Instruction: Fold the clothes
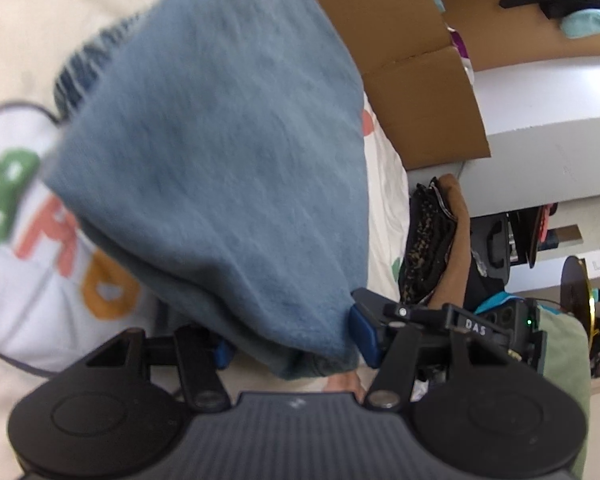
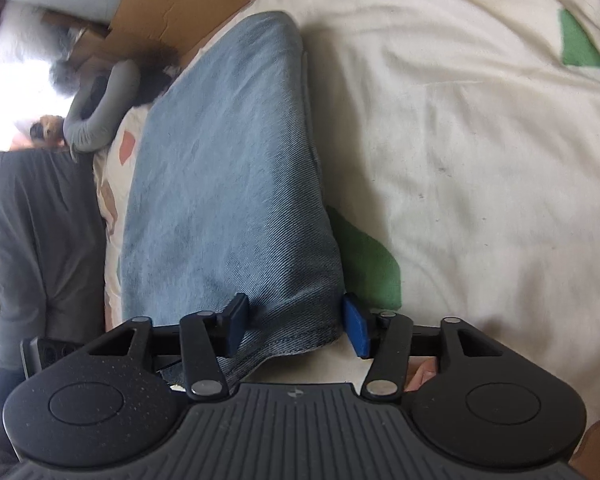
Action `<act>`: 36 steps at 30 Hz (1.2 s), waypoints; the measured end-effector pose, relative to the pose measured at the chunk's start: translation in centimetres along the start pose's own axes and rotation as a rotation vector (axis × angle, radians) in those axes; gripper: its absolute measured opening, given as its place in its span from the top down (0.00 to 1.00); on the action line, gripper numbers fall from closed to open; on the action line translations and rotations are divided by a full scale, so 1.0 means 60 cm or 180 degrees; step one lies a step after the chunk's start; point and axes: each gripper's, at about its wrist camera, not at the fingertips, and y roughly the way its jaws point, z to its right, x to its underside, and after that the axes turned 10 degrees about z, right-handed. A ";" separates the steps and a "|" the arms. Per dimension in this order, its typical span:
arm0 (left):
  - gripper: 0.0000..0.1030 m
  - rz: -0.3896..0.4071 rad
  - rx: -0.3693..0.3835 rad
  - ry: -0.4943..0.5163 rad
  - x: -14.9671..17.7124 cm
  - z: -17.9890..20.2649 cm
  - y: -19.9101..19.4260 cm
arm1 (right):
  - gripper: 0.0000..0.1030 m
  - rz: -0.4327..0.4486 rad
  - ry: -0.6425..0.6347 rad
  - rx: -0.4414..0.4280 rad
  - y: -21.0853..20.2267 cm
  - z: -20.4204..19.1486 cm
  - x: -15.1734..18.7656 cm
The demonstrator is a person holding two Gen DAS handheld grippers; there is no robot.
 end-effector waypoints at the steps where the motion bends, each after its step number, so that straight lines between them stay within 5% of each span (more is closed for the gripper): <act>1: 0.43 -0.0007 0.0026 -0.0002 0.002 0.001 0.003 | 0.45 -0.0015 -0.0045 0.0016 0.002 -0.004 0.002; 5: 0.76 -0.0037 0.0067 0.0092 0.007 0.005 0.006 | 0.44 -0.0034 -0.0032 0.0010 0.003 -0.003 0.004; 9: 0.80 -0.0050 0.0051 0.0141 0.010 0.004 -0.002 | 0.44 -0.0056 -0.0036 0.0000 0.003 -0.002 0.004; 16: 0.76 -0.0203 -0.0042 0.0264 0.004 0.006 -0.020 | 0.44 0.0119 0.0021 -0.0035 -0.012 0.005 -0.017; 28: 0.61 -0.0463 -0.0446 0.1012 -0.041 0.052 -0.118 | 0.44 0.0403 0.0001 -0.0044 0.001 -0.003 -0.065; 32: 0.51 -0.0345 -0.0456 0.1203 -0.069 0.089 -0.163 | 0.44 0.0372 -0.0084 0.0013 0.009 -0.008 -0.074; 36: 0.48 0.0039 -0.0576 0.1215 -0.112 0.094 -0.199 | 0.44 0.0358 -0.0141 0.0064 0.016 -0.012 -0.081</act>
